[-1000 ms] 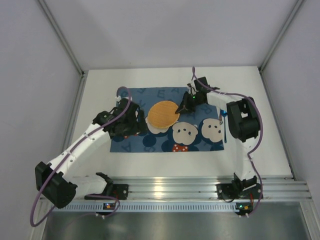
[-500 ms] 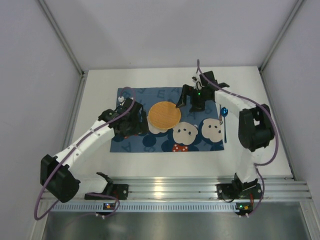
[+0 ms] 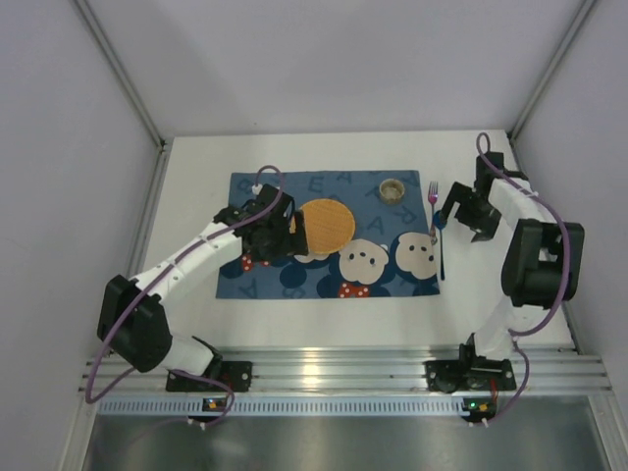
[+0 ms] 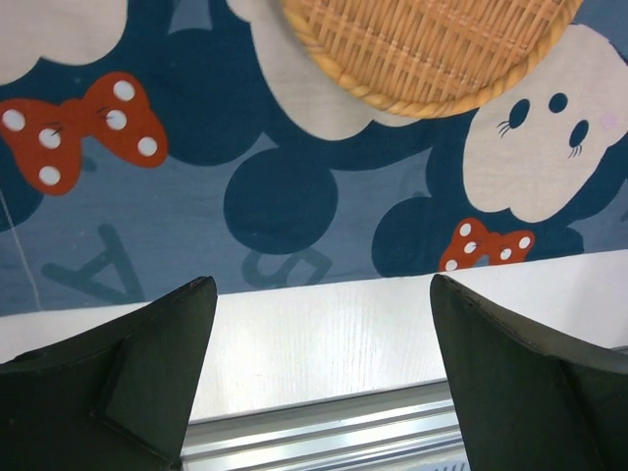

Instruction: Set the dinner table for one person

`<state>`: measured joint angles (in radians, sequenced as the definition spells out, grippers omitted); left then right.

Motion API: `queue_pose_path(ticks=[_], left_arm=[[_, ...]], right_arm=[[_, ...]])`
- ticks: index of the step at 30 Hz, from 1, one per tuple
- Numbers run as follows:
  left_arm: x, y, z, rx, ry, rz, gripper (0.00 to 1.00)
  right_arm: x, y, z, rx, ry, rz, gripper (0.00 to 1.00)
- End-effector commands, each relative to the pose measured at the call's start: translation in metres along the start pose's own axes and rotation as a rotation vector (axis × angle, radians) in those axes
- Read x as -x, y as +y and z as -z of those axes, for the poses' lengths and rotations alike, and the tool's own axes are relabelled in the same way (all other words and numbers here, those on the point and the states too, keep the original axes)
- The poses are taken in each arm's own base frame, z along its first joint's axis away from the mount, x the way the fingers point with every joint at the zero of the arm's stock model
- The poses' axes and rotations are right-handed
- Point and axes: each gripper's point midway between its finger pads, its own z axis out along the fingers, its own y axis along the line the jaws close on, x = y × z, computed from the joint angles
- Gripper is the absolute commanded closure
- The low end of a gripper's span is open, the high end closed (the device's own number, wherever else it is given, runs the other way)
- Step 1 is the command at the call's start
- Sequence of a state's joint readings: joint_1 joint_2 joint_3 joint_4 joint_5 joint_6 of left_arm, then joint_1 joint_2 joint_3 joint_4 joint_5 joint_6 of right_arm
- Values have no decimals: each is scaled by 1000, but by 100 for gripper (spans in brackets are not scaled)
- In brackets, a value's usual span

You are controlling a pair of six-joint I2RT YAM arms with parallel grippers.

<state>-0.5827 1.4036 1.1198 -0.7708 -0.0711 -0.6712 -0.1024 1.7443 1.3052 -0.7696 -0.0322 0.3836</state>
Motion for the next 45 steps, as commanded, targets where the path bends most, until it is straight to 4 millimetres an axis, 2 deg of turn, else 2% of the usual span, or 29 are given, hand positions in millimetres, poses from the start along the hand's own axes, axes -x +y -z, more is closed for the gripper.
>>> queue_pose_path(ticks=[1, 6, 7, 10, 14, 17, 22, 27, 31, 34, 35, 40, 45], left_arm=[[27, -33, 2, -109, -60, -23, 5], [32, -36, 3, -114, -70, -34, 5], [31, -34, 3, -111, -71, -33, 5], [22, -27, 2, -104, -62, -21, 5], [8, -18, 0, -102, -48, -8, 5], [6, -16, 1, -100, -51, -5, 5], [7, -14, 4, -88, -56, -6, 5], [8, -12, 6, -78, -63, -7, 5], [8, -10, 5, -69, -60, -9, 6], [9, -11, 4, -66, -56, -18, 5], [9, -11, 4, -63, -53, -20, 5], [12, -13, 1, -57, -50, -28, 5], [14, -13, -2, -49, -48, -34, 6]], right_arm=[[-17, -12, -14, -92, 72, 72, 4], [-17, -19, -23, -125, 75, 88, 22], [-17, -19, -25, -129, 77, 93, 29], [-16, -19, -34, -132, 83, 94, 39], [-17, -11, -44, -134, 93, 103, 41], [-16, 3, -46, -124, 84, 129, 41], [-6, 15, -41, -95, 52, 122, 44], [8, 22, -29, -77, -6, 108, 46], [12, 26, -30, -61, -14, 103, 48], [6, 23, -44, -75, 21, 102, 51], [1, 34, -46, -67, 24, 133, 53], [-6, 37, -59, -78, 47, 149, 58], [-7, 40, -64, -87, 51, 162, 64]])
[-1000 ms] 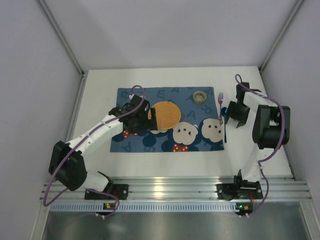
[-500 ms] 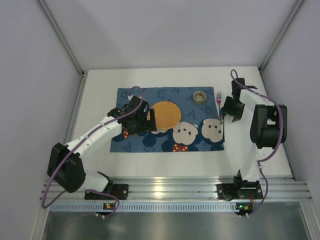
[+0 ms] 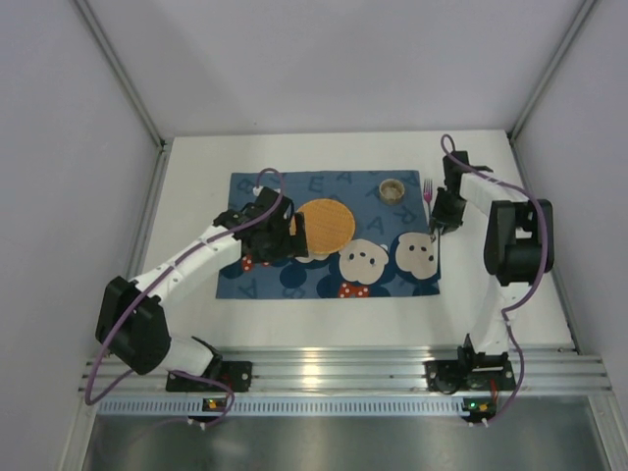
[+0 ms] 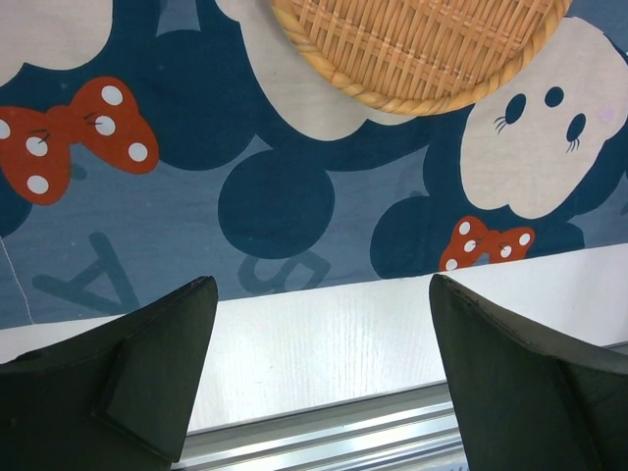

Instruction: Set the dinner table for one person

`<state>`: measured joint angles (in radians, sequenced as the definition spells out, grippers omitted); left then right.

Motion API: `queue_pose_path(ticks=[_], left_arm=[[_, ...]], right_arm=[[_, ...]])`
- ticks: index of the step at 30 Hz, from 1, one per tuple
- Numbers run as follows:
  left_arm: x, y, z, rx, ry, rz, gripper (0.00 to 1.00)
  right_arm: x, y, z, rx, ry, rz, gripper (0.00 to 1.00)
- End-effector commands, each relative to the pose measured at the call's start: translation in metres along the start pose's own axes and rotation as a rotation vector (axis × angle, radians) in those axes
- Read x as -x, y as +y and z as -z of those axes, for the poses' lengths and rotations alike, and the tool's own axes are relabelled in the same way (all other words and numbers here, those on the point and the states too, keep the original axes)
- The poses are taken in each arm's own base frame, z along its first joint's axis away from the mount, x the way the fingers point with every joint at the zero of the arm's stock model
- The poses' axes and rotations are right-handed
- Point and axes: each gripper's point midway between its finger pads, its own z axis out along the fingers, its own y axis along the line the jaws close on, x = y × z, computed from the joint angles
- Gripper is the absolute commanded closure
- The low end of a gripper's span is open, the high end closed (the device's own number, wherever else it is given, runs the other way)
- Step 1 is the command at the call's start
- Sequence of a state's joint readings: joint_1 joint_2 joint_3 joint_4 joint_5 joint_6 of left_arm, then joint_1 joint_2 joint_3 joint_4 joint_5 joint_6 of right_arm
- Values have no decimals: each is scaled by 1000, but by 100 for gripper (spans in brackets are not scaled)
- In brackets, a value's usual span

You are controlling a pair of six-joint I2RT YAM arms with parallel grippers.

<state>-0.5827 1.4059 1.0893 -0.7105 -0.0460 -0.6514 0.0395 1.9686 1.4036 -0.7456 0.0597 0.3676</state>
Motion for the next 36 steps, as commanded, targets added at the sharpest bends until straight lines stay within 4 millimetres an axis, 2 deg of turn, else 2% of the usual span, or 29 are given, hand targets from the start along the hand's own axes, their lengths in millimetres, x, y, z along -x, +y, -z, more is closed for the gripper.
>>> queue_pose_path(ticks=[1, 3, 8, 13, 21, 26, 32, 36], left_arm=[[14, -7, 4, -8, -39, -19, 6], [16, -8, 3, -7, -42, -19, 6], [18, -8, 2, -1, -41, -22, 6], [17, -8, -1, 6, -30, -29, 6], [16, -9, -5, 12, -14, -33, 6], [17, -10, -6, 5, -7, -31, 6], [23, -19, 0, -19, -16, -27, 6], [34, -26, 10, -42, -46, -26, 5]], right_arm=[[9, 4, -7, -18, -22, 9, 71], [10, 3, -8, -27, -25, 15, 79], [9, -4, -8, -55, -26, 22, 86], [3, -13, -12, -72, -11, 20, 100], [5, -19, -8, -64, -30, 14, 100], [16, -17, 14, -50, -80, 6, 100], [40, -16, 48, -42, -151, -13, 100], [60, -3, 77, 14, -209, -22, 100]])
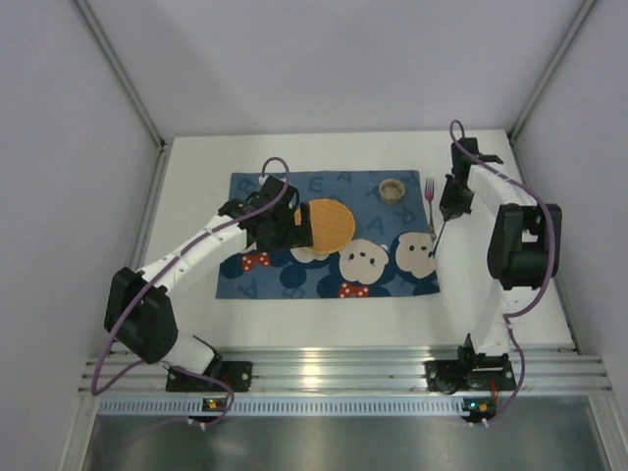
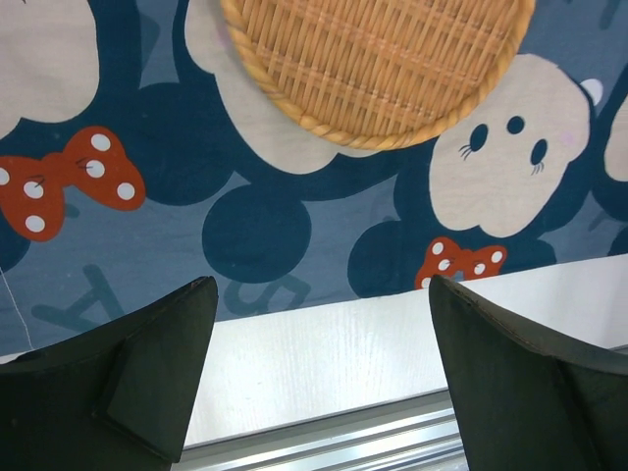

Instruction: Set the dinner table for one person

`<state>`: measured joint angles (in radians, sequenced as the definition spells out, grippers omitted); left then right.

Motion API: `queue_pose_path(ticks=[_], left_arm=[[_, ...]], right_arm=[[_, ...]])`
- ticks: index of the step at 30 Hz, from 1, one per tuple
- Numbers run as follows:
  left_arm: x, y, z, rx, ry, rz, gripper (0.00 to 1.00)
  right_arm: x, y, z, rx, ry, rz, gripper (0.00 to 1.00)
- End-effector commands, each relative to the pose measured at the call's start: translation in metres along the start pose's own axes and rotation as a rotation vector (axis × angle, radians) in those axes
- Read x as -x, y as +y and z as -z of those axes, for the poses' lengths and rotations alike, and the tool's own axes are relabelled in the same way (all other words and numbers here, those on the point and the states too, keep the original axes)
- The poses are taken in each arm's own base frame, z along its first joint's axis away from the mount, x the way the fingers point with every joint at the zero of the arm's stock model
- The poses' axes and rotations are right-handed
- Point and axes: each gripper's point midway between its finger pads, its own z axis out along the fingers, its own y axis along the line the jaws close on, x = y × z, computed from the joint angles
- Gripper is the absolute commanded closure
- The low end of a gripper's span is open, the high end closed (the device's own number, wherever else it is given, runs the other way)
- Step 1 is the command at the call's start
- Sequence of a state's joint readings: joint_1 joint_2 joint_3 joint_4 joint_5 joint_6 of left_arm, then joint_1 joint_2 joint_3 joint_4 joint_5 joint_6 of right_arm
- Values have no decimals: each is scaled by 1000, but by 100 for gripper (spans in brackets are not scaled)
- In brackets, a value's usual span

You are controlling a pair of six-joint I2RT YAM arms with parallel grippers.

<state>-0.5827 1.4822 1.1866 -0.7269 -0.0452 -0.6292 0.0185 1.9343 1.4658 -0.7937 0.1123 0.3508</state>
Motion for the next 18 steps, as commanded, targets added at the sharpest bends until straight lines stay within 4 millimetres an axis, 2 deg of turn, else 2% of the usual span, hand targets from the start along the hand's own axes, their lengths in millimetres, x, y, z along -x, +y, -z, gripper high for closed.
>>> queue_pose_path(ticks=[1, 6, 8, 11, 12, 13, 14, 16, 18], left_arm=[[17, -14, 16, -40, -46, -3, 5], [19, -14, 23, -47, -61, 11, 5], [17, -13, 27, -51, -67, 18, 5], [12, -9, 31, -50, -73, 30, 5], [11, -8, 31, -50, -73, 35, 6], [9, -7, 32, -54, -74, 40, 6], [8, -6, 32, -53, -75, 46, 5], [4, -3, 35, -56, -80, 51, 5], [0, 0, 38, -57, -82, 60, 5]], right_arm=[[39, 16, 59, 75, -142, -7, 100], [45, 48, 97, 111, -212, 72, 100], [42, 67, 114, 113, -244, 138, 100], [29, 96, 129, 151, -253, 208, 100], [24, 105, 132, 172, -249, 226, 100], [11, 126, 133, 230, -225, 267, 100], [4, 136, 133, 247, -215, 287, 100], [-18, 161, 124, 260, -182, 360, 100], [-28, 174, 117, 259, -166, 398, 100]])
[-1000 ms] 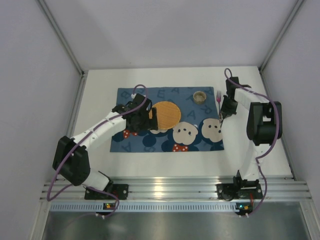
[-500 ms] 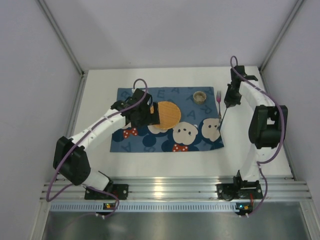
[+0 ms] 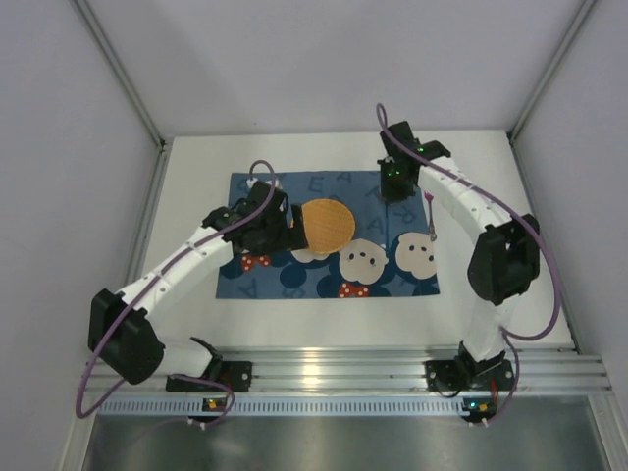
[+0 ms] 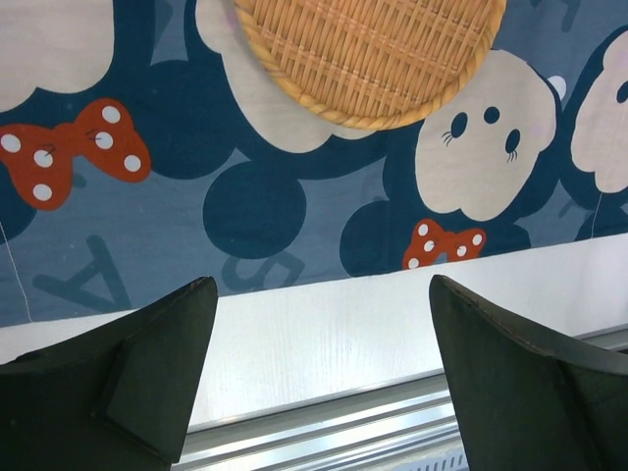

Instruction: Set the dinner table for one person

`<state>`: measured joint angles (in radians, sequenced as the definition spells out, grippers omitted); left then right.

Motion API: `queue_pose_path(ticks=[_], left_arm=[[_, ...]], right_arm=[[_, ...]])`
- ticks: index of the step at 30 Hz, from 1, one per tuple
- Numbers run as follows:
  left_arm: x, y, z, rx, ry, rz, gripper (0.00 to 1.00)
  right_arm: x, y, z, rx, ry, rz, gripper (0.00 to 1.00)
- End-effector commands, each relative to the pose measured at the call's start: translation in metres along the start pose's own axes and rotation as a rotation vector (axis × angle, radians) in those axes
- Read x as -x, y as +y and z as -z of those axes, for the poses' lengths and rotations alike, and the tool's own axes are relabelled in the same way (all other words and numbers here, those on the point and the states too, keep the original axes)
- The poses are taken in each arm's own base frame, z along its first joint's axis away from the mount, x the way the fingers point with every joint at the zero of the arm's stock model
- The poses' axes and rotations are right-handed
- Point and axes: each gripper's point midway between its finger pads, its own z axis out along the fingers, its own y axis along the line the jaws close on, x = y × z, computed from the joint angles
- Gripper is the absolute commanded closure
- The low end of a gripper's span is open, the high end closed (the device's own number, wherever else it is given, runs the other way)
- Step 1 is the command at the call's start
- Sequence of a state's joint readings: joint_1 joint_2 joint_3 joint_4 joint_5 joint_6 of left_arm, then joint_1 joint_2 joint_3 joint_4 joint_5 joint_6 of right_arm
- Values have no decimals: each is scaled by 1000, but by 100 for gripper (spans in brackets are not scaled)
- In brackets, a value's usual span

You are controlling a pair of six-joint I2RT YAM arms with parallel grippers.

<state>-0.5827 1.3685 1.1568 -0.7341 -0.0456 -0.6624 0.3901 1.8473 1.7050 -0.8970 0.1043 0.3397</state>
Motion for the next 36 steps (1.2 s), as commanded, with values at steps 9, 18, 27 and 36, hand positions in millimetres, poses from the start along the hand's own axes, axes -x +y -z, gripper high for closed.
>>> queue_pose_path(ticks=[9, 18, 27, 36], left_arm=[[-15, 18, 30, 14, -41, 71, 5], [-27, 41, 55, 58, -83, 121, 5], [-36, 51, 62, 79, -82, 142, 5], [-34, 47, 56, 79, -71, 142, 5]], right_arm=[[-33, 46, -70, -18, 137, 120, 100], [-45, 29, -100, -102, 180, 119, 100], [-44, 23, -99, -117, 178, 75, 59], [-12, 12, -34, -99, 34, 78, 62]])
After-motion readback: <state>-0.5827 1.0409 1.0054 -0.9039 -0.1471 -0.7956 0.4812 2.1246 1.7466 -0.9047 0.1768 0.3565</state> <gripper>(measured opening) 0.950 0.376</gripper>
